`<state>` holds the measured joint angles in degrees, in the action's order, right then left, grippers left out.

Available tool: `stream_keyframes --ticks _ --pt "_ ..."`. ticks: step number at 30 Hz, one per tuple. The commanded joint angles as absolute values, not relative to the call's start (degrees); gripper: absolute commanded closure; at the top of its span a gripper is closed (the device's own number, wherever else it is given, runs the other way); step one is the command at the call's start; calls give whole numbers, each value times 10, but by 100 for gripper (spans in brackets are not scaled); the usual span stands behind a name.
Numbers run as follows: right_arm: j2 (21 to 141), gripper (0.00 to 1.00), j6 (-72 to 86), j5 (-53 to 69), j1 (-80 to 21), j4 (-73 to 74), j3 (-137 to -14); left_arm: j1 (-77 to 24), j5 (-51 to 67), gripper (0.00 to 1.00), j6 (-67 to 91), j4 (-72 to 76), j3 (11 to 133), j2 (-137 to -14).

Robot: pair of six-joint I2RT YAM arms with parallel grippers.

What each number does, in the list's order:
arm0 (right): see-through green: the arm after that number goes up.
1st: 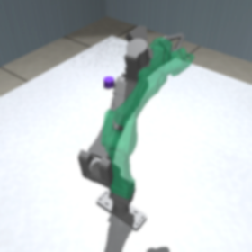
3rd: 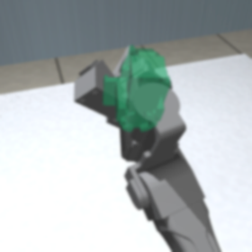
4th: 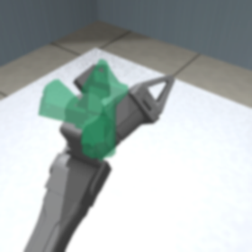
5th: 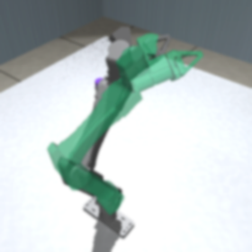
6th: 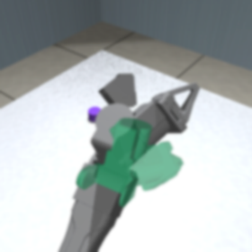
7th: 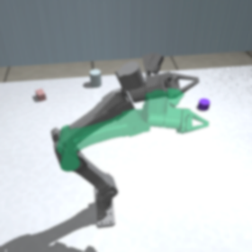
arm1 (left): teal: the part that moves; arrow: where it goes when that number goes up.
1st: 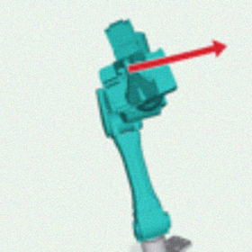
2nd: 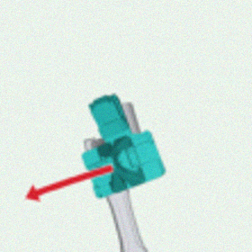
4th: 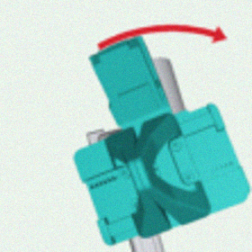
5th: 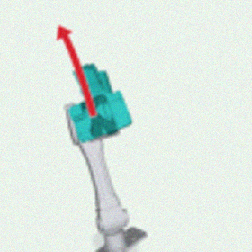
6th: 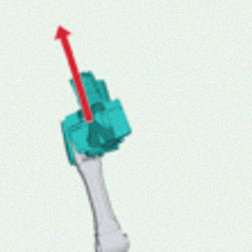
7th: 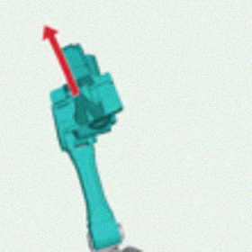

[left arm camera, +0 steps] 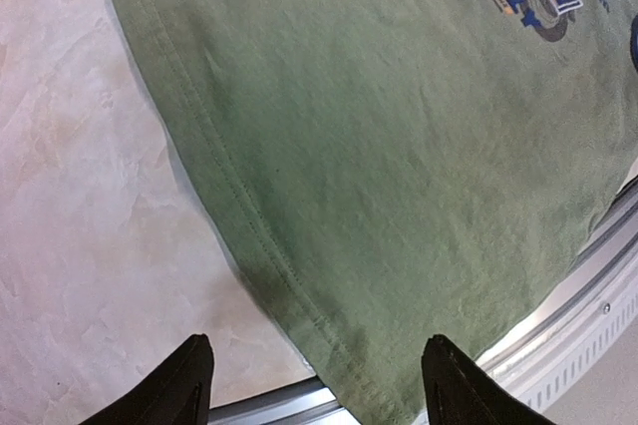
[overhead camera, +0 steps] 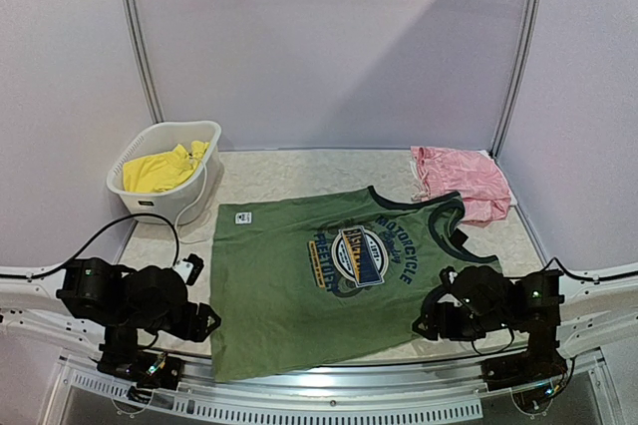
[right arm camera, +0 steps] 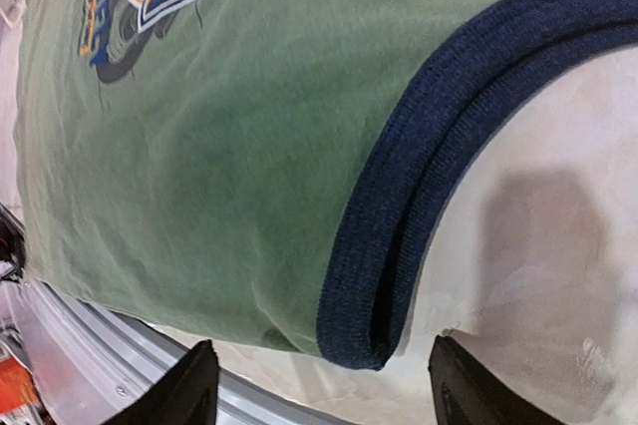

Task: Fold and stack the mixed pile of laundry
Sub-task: Flatten out the crumpled tank top at the center of the board, then pick up the flattened tank top from the center of the board.

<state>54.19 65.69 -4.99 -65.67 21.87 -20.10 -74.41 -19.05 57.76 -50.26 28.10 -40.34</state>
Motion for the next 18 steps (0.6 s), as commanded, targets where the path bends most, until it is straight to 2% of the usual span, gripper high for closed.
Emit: stream_keyframes --ticks 1,6,9,18 --pt "561 33 673 -55 -662 188 -194 -779 -199 28 605 -536 289 -413" --pt "564 49 675 -84 -662 199 -192 -798 -202 30 619 -550 295 -404" --pt "564 56 676 -81 -662 196 -188 -813 -195 33 623 -555 300 -403" --pt "598 64 679 -69 -661 164 -179 -873 -188 36 606 -556 330 -454"
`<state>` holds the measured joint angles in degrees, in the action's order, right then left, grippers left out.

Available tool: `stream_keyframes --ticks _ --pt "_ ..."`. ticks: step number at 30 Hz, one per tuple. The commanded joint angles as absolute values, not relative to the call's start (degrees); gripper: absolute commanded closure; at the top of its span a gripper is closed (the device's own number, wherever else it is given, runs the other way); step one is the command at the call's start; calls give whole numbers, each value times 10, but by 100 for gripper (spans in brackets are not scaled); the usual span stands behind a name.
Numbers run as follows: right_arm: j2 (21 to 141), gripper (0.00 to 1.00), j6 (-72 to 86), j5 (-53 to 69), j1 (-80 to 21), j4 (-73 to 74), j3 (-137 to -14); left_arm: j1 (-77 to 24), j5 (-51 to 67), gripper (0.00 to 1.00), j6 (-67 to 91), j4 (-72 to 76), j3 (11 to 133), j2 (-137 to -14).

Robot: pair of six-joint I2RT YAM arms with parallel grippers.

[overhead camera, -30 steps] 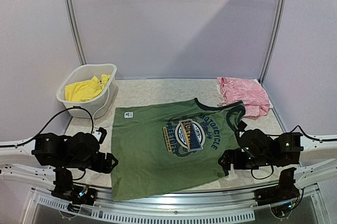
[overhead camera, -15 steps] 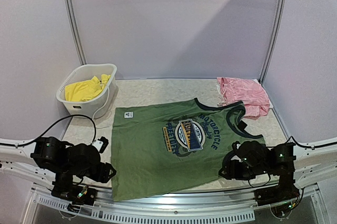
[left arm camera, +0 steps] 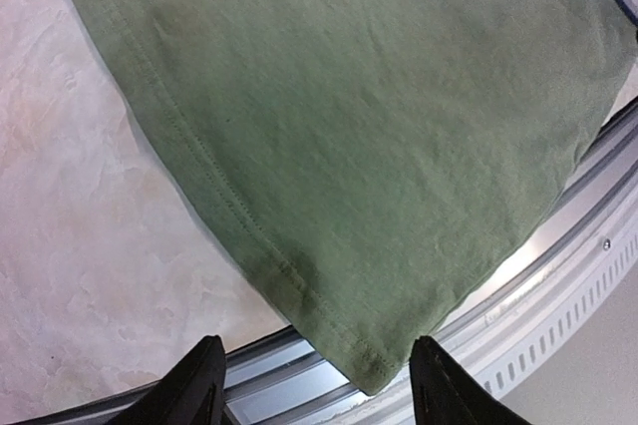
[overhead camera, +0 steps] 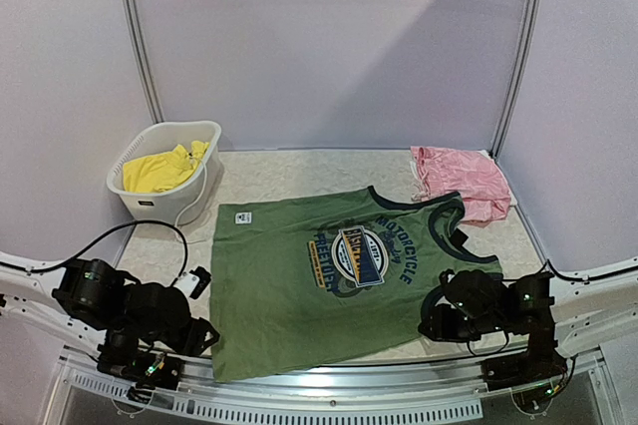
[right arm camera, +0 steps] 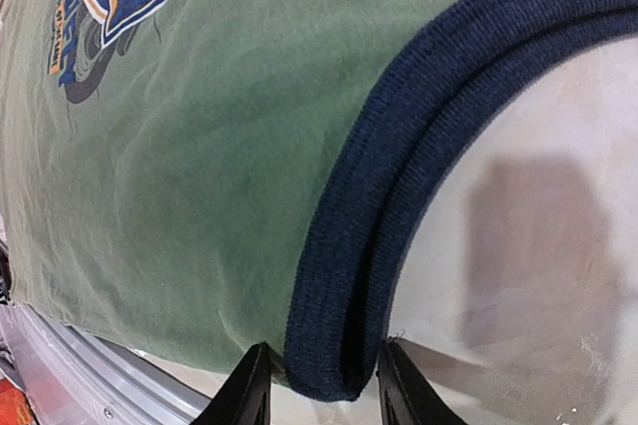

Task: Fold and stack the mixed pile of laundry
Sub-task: Pick up the flattened tank top from the center of the board.

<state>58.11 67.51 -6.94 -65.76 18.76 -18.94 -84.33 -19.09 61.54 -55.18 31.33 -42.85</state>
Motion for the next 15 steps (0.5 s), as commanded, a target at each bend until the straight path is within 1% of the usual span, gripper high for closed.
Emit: stream_keyframes --ticks 1,9,12,15 --pt "604 65 678 -68 -662 160 -178 -880 -186 36 602 -553 334 -463" --pt "608 82 675 -70 -661 164 -180 -942 -185 38 569 -542 338 -545" --pt "608 86 676 -70 -661 160 -181 -969 -178 38 547 -520 338 -576" --pt "615 89 674 -69 -661 157 -182 -994 -178 41 524 -509 349 -612"
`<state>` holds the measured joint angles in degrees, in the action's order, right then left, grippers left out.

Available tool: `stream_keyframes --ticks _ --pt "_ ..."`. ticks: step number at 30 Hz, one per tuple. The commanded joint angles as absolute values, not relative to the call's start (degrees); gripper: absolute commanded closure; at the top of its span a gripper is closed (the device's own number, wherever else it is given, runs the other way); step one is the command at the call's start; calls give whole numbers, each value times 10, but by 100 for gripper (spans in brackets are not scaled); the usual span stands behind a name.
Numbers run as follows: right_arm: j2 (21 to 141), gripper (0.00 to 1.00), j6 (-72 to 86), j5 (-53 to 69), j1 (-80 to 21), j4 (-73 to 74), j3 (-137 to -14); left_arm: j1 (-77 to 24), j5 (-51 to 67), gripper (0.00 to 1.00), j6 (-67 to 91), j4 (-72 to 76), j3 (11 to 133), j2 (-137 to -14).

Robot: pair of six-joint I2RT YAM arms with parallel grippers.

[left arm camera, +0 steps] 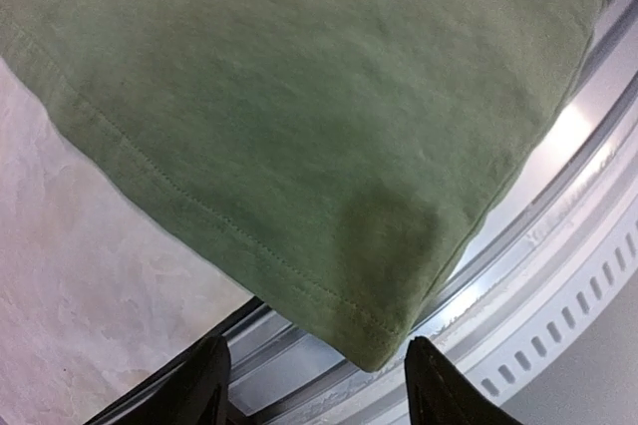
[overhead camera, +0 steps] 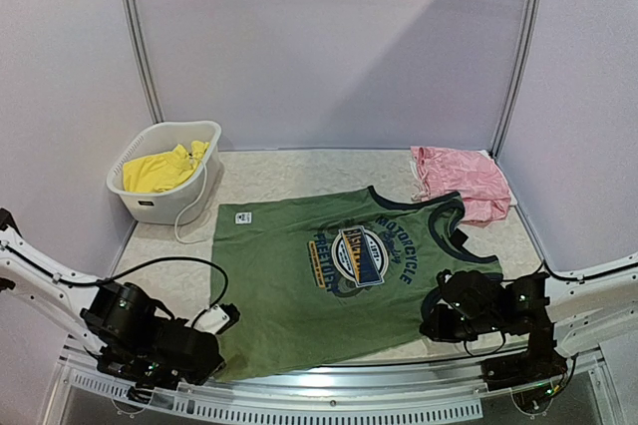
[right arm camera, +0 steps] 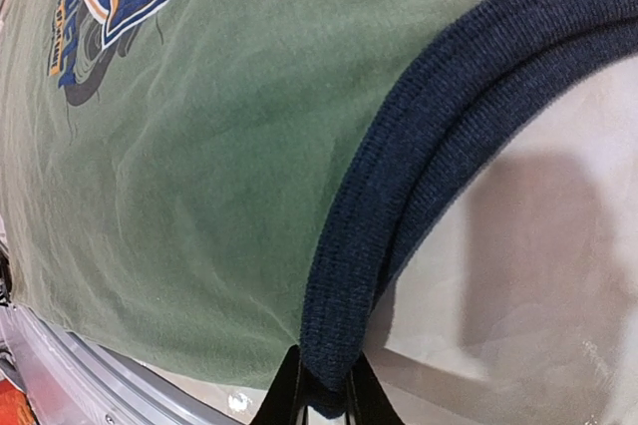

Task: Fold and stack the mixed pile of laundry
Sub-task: Pick up the flattened tank top from the center of the board.

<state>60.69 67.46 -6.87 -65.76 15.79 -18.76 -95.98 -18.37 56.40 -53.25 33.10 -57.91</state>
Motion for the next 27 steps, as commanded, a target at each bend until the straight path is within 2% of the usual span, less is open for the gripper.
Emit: stream_keyframes --ticks 1,2,4,17,19,22,27 --pt "616 89 674 -69 -662 156 -182 -1001 -177 45 509 -501 350 -623" --pt "617 90 673 -68 -661 155 -182 -1008 -171 49 496 -489 350 -633" --pt "619 91 673 -68 -661 155 -181 -1015 -158 53 482 -467 350 -652" --pt "621 93 667 -68 -662 154 -184 -1013 -148 55 480 -443 345 -754" --pt "623 94 666 -67 -662 154 -184 -1014 -144 58 480 -440 348 -773" --pt "623 96 667 -67 -662 156 -182 -1014 -146 65 479 -438 348 -787" --pt "622 98 666 -67 -662 162 -186 -1013 -161 86 475 -451 359 -788"
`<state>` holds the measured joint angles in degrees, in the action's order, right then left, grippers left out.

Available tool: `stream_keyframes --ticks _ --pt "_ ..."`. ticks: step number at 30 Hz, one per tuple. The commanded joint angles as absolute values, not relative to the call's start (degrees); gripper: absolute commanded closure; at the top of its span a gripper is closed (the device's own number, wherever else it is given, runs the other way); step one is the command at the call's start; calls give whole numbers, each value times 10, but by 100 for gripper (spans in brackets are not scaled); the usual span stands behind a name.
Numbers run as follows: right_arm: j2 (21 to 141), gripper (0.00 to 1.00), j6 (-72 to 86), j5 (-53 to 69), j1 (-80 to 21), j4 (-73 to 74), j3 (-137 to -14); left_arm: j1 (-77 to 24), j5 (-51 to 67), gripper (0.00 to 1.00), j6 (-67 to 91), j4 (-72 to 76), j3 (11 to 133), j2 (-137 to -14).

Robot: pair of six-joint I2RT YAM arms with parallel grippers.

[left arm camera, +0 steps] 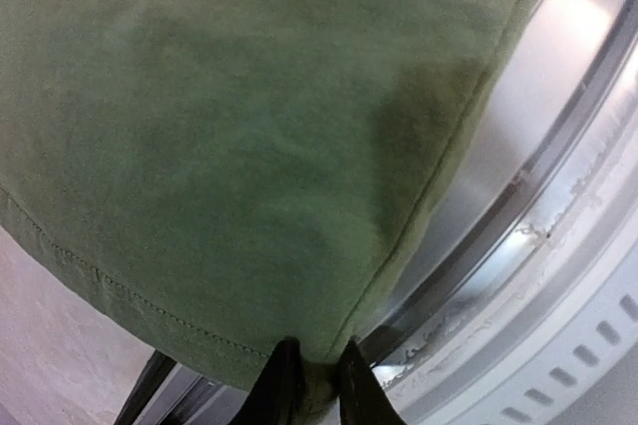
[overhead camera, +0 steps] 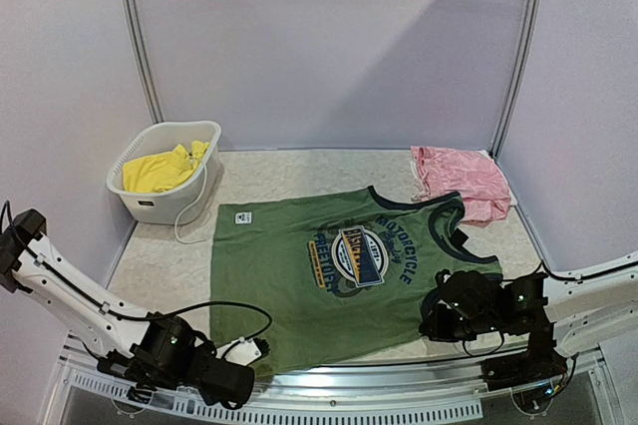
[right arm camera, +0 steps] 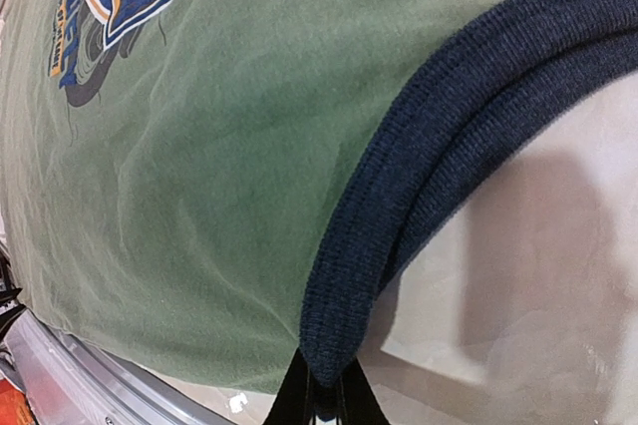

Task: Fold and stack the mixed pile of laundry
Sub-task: Pick up the flattened tank top from the center of the board.

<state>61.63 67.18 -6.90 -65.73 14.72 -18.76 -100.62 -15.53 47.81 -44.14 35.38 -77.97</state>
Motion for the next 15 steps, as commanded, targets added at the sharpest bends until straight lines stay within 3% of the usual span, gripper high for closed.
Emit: stream_keyframes --ticks 1,4,15 --pt "622 99 665 -68 -661 164 -188 -1013 -164 90 473 -453 361 -786" --pt "621 100 663 -73 -661 178 -195 -1013 -172 100 469 -456 366 -780" --pt "625 100 650 -97 -661 235 -239 -1005 -210 100 463 -486 388 -753"
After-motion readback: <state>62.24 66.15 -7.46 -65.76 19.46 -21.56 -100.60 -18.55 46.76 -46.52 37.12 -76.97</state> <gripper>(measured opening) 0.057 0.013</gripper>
